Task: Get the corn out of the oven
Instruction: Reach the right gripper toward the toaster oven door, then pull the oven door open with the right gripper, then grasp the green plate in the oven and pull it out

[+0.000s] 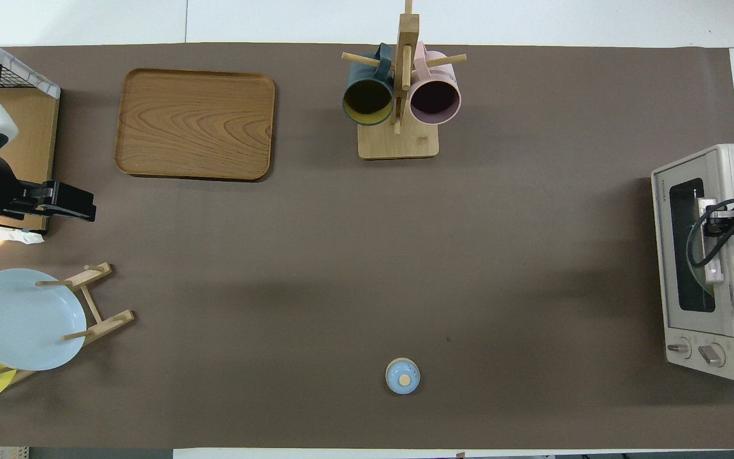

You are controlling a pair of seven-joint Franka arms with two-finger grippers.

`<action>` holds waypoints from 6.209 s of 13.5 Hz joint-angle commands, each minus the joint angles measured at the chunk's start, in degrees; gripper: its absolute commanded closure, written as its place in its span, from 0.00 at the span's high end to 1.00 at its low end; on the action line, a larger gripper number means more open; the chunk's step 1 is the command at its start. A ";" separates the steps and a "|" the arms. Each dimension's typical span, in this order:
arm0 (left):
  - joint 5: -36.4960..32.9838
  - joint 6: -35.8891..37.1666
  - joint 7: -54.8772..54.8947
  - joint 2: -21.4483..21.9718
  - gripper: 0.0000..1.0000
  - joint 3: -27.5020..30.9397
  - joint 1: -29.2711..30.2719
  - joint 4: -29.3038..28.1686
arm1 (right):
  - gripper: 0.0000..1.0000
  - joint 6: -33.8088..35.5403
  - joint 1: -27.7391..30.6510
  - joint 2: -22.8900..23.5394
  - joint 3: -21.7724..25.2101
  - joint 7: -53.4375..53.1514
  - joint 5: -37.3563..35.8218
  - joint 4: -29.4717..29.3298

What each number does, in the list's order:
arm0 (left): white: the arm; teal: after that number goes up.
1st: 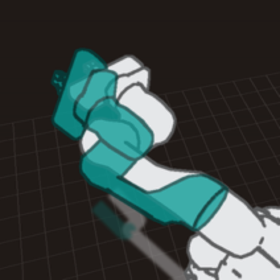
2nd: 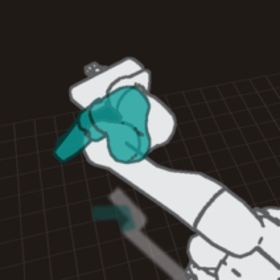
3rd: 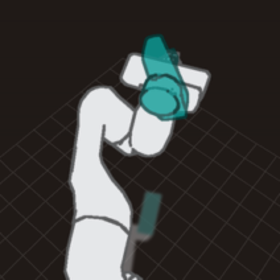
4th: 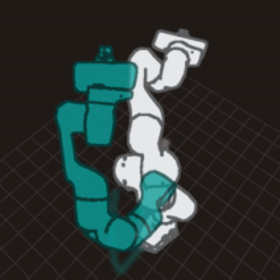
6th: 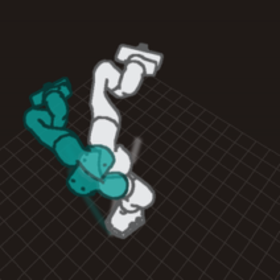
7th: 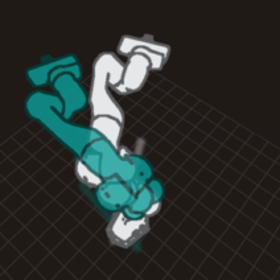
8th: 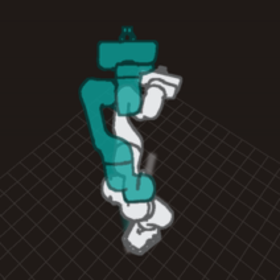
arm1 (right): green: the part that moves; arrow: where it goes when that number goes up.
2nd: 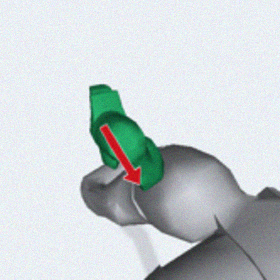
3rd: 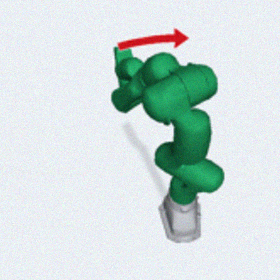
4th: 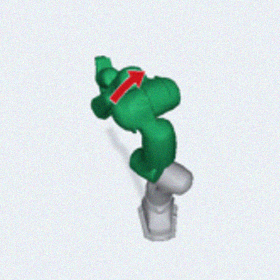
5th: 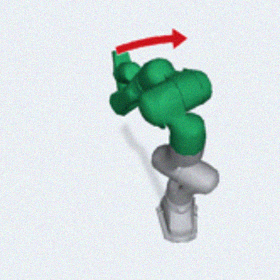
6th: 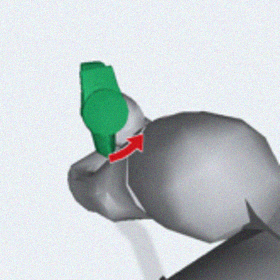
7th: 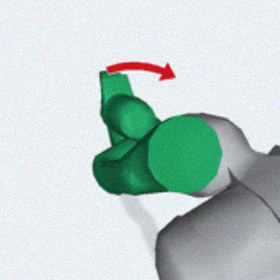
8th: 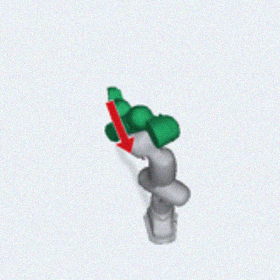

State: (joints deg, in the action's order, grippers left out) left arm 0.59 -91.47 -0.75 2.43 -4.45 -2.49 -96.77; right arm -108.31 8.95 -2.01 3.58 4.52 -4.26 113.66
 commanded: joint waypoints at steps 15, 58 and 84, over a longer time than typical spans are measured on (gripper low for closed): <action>-1.29 0.15 0.40 0.20 1.00 -0.38 0.47 0.09 | 0.00 -10.76 -4.72 -0.28 -1.38 -6.18 4.08 10.78; -1.29 0.15 0.40 0.20 1.00 -0.38 0.47 0.09 | 0.27 -16.32 -0.60 -2.03 -3.22 -3.37 2.41 17.74; -1.29 0.42 0.49 0.20 1.00 -0.29 0.82 0.17 | 0.00 4.89 -43.66 24.77 -4.72 -50.12 -1.04 -20.76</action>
State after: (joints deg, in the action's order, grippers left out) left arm 0.59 -91.47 -0.75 2.43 -4.40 -2.43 -96.77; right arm -101.91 -34.16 19.81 -0.98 -42.88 -7.82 95.73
